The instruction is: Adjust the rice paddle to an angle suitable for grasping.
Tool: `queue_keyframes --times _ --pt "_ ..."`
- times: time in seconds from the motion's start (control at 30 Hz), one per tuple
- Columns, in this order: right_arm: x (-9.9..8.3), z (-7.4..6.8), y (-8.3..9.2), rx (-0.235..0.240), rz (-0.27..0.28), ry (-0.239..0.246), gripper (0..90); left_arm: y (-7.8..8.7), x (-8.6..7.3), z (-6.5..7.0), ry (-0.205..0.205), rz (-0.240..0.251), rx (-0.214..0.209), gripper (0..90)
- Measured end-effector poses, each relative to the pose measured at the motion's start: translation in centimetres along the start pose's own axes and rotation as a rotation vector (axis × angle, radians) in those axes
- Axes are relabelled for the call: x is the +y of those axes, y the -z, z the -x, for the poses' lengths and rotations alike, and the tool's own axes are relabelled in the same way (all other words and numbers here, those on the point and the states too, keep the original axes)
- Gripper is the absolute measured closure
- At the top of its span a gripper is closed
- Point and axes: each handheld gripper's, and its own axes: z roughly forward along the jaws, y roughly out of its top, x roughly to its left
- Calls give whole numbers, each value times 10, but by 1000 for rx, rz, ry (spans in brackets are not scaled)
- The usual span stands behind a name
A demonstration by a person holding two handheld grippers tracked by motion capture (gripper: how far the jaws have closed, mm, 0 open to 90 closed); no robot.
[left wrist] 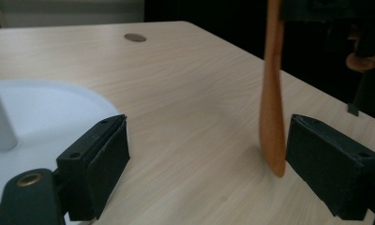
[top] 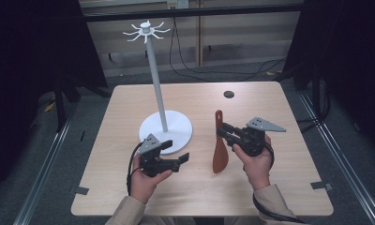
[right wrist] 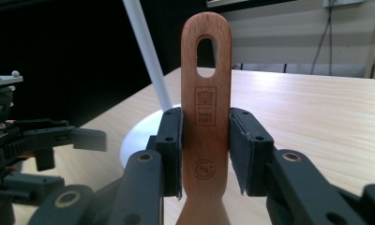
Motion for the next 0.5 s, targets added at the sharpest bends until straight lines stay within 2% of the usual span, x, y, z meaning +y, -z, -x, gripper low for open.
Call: queue_keyframes --times 0.03,0.07,0.27,0.4,0.43,0.47,0.5 --pt "2 -2 -1 -1 1 2 667 -3 4 4 -2 -2 -8 137" --pt "3 -3 -3 3 0 8 667 -7 7 7 0 16 -30 137" --pt "8 -11 -8 15 -1 21 666 -27 17 20 5 37 -60 184" --pt "10 -19 -10 16 2 30 666 -35 19 23 13 65 -46 255" --pt "10 -20 -11 20 0 37 666 -38 19 23 10 65 -53 279" --pt "10 -22 -11 25 -1 39 666 -39 20 23 10 63 -39 295" --pt "10 -25 -13 20 -5 43 666 -42 21 24 8 58 -39 355"
